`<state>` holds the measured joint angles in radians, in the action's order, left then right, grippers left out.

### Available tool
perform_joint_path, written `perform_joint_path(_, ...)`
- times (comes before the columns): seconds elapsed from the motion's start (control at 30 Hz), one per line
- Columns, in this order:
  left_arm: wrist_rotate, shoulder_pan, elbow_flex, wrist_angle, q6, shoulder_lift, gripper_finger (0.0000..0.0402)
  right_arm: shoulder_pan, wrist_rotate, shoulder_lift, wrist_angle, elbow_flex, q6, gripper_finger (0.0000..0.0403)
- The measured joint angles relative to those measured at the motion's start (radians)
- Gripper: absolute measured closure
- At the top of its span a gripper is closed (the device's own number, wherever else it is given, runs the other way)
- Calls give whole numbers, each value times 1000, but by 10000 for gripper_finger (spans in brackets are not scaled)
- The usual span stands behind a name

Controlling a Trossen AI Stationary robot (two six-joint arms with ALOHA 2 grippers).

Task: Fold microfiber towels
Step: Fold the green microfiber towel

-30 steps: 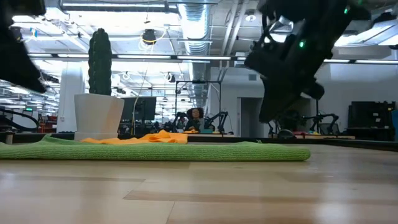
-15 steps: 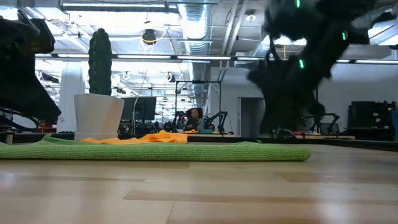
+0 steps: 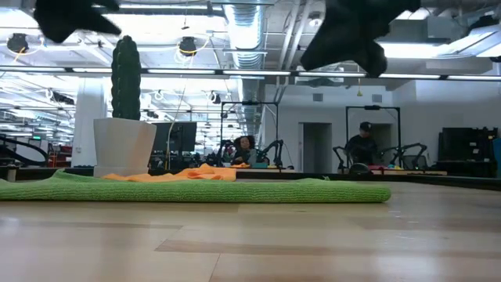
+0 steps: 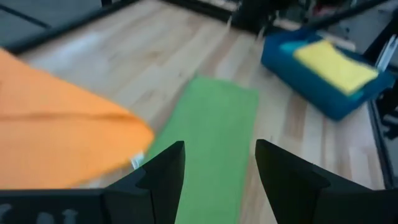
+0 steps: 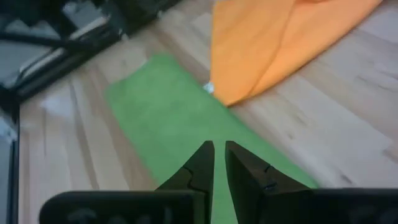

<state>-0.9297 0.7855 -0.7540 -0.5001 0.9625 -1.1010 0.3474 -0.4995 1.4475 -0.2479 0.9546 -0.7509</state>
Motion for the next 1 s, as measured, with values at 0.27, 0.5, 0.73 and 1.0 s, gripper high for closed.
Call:
perform_joint_path(0.27,-34,-33,-34,3,-61,33,212,69,3,44,-24,-1,2,337)
perform_joint_path(0.5,-31,-80,-34,18,-79,19,212,91,5,101,1,-2,-1,337)
perform_joint_path(0.73,33,-132,-34,28,-88,20,212,77,85,106,88,-2,5,337)
perform_joint_path(1.0,140,-177,-34,28,-129,20,212,62,108,54,112,-1,45,337)
